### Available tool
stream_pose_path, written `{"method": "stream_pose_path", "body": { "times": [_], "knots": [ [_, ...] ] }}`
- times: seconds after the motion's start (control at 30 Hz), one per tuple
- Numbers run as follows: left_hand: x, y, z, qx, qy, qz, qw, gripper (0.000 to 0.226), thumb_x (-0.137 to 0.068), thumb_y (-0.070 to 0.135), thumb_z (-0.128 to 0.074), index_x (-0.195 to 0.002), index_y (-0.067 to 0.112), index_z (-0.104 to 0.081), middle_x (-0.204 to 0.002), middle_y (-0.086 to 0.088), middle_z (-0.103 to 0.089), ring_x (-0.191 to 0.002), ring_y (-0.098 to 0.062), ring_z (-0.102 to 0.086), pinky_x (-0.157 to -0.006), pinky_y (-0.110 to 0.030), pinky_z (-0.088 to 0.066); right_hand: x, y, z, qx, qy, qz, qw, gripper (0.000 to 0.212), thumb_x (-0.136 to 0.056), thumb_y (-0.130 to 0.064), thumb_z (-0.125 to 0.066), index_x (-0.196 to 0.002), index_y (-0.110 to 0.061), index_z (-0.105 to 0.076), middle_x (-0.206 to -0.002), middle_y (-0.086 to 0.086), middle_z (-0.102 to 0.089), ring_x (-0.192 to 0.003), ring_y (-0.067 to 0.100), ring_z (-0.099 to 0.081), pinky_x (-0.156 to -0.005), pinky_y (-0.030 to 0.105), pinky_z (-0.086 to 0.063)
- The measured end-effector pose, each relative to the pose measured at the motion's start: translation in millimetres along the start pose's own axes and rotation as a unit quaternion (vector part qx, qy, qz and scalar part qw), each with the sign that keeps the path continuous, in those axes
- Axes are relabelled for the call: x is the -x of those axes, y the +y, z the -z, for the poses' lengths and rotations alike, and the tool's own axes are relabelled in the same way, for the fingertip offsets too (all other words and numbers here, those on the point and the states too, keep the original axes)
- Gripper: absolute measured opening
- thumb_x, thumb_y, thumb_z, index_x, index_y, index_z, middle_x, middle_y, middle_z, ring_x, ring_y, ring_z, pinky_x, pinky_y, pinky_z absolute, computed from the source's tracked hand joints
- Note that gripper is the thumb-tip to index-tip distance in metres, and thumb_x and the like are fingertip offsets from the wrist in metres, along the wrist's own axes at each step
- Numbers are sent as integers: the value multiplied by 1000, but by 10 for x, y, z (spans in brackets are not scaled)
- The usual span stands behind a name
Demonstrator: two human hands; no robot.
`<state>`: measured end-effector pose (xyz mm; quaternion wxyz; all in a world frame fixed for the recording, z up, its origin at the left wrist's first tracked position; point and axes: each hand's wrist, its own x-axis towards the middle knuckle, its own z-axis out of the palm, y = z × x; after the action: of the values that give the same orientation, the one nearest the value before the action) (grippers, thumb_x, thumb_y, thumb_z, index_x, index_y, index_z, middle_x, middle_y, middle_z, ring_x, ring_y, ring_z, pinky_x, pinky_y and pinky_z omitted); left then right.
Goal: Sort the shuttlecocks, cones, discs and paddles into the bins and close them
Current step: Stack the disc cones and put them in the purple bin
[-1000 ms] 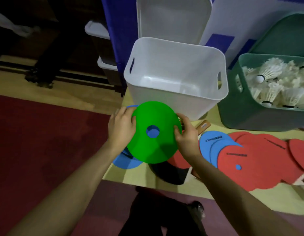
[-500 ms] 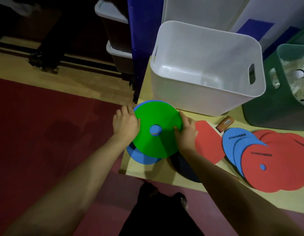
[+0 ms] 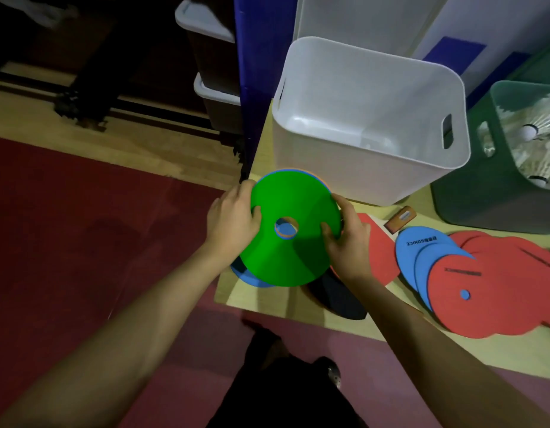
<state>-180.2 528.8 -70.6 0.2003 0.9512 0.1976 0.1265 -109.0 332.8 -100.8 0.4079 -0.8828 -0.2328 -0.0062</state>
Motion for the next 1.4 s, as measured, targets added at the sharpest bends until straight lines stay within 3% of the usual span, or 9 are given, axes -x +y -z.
{"method": "stream_pose_path", "body": {
  "times": [0.1,0.2,0.37,0.63,0.9,1.07,1.27,1.4],
  "knots": [
    [40,83,60,10,36,-10,999,37,-79,13,-64,-114,8,-55,-97,-13,-64,-87,-37,-61,-70,-40,-44,13,-89,161,-32,11,2,999,51,-82,-12,-55,-132,-11,-46,-129,5,-56,-112,24,-54,-91,51,-44],
    [116,429,193,39,86,-30,995,37,-79,13,-63,-115,11,-58,-97,-12,-64,-84,-37,-61,-67,-40,-46,32,-150,535,-47,60,29,997,51,-81,-11,-54,-131,-10,-48,-128,4,-57,-113,20,-53,-94,43,-45],
    [93,1219,337,67,169,-88,979,38,-79,20,-54,-114,8,-62,-91,-13,-63,-79,-35,-62,-66,-39,-49,19,-65,1218,-77,135,65,986,52,-80,-5,-53,-132,-12,-50,-129,0,-57,-114,21,-55,-92,43,-46],
    [168,2648,185,72,230,-148,959,50,-79,30,-44,-121,8,-61,-85,-15,-62,-80,-35,-62,-65,-42,-52,127,437,2621,-65,213,102,969,54,-77,-3,-53,-130,-8,-51,-123,-7,-54,-114,15,-53,-98,24,-40],
    [60,3822,-199,100,214,-203,950,51,-80,31,-44,-121,6,-60,-87,-16,-63,-84,-35,-61,-72,-41,-51,132,1165,3676,-26,285,109,952,53,-77,-4,-54,-130,-5,-51,-127,7,-58,-116,16,-50,-101,26,-37],
    [-292,4387,-621,117,195,-236,945,49,-81,30,-46,-122,6,-59,-85,-15,-62,-80,-34,-60,-71,-39,-49,-69,1697,4093,-16,303,79,949,50,-78,-7,-53,-129,-4,-52,-122,12,-60,-110,26,-56,-96,36,-42],
    [-786,5103,-1132,136,146,-258,945,50,-80,30,-45,-121,6,-60,-89,-16,-64,-82,-35,-62,-74,-42,-52,-421,2264,4636,46,327,49,943,48,-75,-3,-56,-123,-1,-56,-114,15,-64,-102,19,-51,-89,30,-38],
    [-1066,5566,-1400,123,134,-273,944,45,-81,25,-51,-119,6,-61,-85,-13,-63,-81,-33,-62,-73,-39,-49,-633,2660,4958,40,326,12,944,48,-78,-9,-54,-127,-10,-55,-119,8,-62,-109,24,-55,-95,44,-44]
  ]
}}
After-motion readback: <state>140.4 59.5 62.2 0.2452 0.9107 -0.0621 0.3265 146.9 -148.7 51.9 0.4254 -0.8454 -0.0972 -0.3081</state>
